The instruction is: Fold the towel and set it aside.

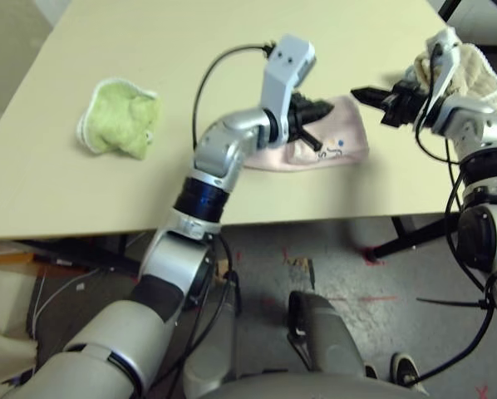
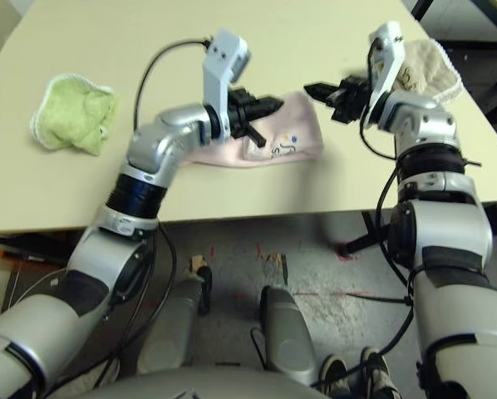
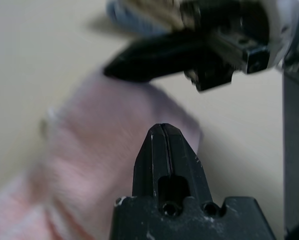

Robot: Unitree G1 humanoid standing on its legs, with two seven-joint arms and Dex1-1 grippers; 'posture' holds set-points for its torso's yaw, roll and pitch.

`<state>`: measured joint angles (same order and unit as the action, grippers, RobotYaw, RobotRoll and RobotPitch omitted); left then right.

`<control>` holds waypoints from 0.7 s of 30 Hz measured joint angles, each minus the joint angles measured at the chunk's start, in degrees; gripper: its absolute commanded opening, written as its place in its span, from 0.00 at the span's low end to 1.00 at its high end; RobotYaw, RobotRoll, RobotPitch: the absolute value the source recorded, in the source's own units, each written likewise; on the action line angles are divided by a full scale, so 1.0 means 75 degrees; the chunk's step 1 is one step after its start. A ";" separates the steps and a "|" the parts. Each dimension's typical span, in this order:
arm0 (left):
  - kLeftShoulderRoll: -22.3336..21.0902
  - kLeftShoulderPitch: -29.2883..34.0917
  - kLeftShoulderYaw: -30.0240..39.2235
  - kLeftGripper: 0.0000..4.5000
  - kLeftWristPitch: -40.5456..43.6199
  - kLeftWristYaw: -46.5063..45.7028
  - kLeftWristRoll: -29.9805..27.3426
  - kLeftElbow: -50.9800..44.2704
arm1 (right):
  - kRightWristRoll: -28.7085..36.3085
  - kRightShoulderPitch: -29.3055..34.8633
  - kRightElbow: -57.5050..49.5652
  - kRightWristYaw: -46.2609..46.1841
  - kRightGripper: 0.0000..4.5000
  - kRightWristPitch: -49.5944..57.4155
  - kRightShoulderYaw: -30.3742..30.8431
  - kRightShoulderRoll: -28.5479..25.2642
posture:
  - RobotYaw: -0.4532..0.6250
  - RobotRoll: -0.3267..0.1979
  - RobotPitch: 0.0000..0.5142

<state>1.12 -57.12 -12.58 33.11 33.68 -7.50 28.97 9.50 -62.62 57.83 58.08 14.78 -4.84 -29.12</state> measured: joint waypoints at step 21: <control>-0.0603 0.0553 0.0373 0.55 0.0791 -0.0541 0.0305 -0.1963 | -0.0097 -0.0197 0.0992 0.0361 0.65 -0.0972 -0.0272 0.0183 | 0.51 0.62 0.40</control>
<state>-3.41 -52.98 -9.78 39.05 29.62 -5.21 14.24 8.78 -64.10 65.27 60.78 7.49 -6.88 -27.75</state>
